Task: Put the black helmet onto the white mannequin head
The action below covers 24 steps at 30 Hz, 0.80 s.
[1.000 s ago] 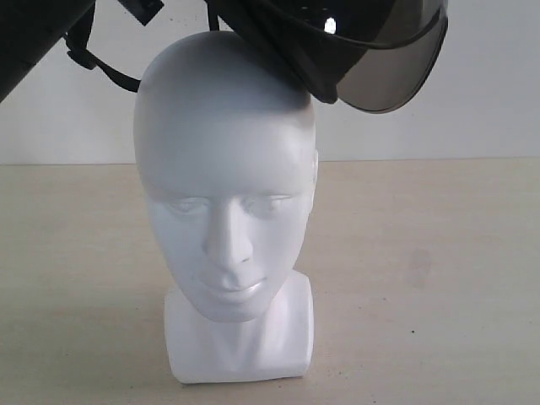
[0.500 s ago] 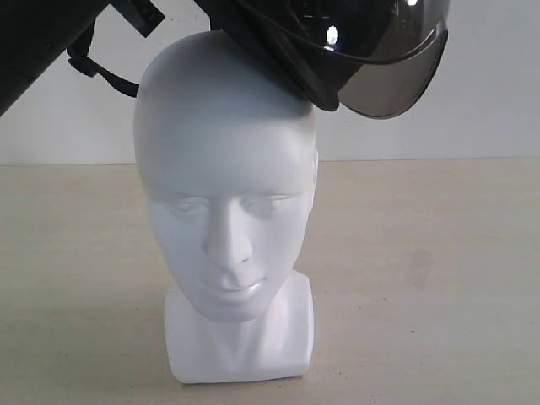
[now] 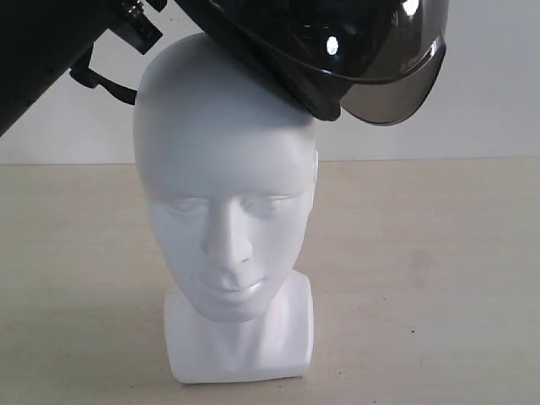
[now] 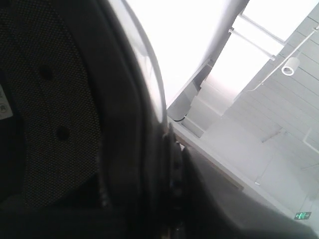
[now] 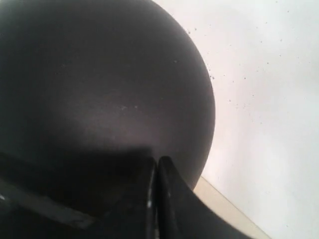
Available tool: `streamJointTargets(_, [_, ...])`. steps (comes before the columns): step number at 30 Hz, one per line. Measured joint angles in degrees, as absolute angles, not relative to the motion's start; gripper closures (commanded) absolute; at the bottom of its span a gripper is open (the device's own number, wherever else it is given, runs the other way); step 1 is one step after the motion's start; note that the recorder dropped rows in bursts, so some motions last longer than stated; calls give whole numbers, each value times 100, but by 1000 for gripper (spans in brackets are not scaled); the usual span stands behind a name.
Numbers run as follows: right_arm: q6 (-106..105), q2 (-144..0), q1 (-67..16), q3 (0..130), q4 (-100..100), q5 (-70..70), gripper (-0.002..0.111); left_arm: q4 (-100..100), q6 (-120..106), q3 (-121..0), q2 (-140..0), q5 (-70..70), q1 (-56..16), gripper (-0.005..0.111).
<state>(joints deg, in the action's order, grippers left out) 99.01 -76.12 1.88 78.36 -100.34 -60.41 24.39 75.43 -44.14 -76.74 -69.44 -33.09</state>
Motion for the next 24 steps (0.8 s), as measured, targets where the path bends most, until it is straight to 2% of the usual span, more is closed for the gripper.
streamJointTargets(14, [9881, -7728, 188, 7976, -10034, -6471, 109, 2419, 7443, -4383, -7674, -6955, -3309, 103])
streamJointTargets(24, [9769, -7728, -199, 7986, -9988, -6111, 109, 2213, 7466, -4239, -7561, -6942, -3297, 103])
